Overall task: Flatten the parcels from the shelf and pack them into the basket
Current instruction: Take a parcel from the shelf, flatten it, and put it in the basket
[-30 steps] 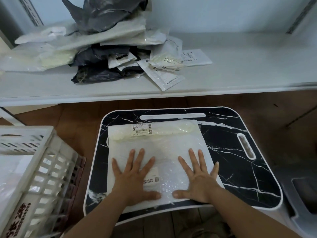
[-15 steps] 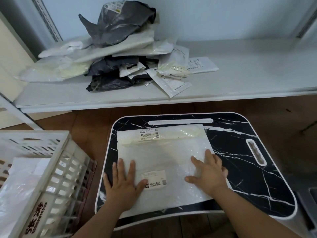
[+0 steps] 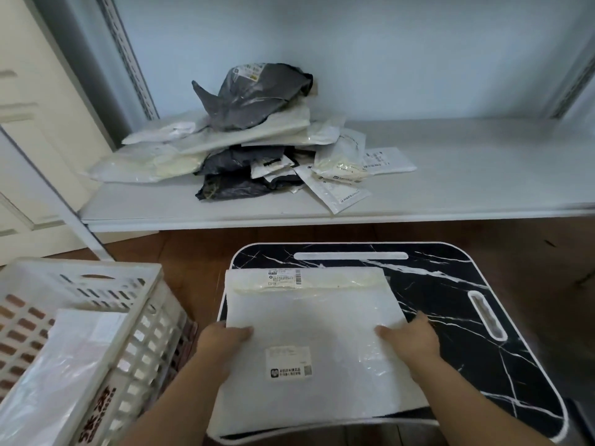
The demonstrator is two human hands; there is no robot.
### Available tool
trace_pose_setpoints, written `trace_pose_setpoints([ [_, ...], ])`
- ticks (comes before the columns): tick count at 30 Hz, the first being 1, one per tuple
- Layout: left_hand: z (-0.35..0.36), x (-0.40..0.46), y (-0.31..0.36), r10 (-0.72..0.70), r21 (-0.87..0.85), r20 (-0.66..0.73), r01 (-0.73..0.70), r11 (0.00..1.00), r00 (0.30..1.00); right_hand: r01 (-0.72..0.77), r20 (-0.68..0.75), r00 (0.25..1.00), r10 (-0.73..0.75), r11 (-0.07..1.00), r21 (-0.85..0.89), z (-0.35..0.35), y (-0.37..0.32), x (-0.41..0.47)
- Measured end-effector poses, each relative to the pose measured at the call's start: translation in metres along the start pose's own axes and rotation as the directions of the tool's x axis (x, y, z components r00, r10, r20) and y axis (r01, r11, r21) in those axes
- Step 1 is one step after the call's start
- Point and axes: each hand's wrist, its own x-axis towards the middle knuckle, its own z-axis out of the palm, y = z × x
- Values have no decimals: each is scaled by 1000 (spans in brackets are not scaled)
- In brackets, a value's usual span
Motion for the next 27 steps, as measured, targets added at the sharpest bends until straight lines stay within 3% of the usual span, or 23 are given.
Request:
trace_pose_setpoints([
  [5, -28, -19, 32, 107, -113, 81, -98, 989, 991, 77, 45, 995, -84, 986, 148, -12, -17, -20],
  [8, -48, -34, 52, 199, -64, 45, -196, 979, 979, 149, 62, 984, -167, 961, 233, -21, -36, -36],
  [10, -64, -48, 67, 307, 38, -43, -306, 951, 951, 209, 83, 968, -238, 942, 263, -25, -54, -51],
  [13, -100, -70, 90, 475, 157, -225, -450, 879, 851, 302, 132, 926, -355, 902, 308, -21, -89, -77],
  [16, -155, -78, 105, 525, 228, -346, -473, 851, 778, 387, 291, 827, -482, 862, 327, -8, -128, -115],
  [18, -196, -78, 108, 509, 222, -428, -459, 860, 747, 475, 358, 751, -554, 831, 289, 8, -152, -141],
  [21, -255, -78, 101, 445, 188, -569, -418, 889, 691, 580, 335, 690, -642, 767, 276, 39, -183, -177],
  [24, -308, -71, 71, 274, 18, -658, -350, 937, 701, 652, 301, 641, -706, 708, 272, 77, -206, -207],
  [27, -347, -60, 31, 97, -94, -705, -228, 969, 703, 799, 361, 524, -771, 592, 104, 123, -219, -229],
])
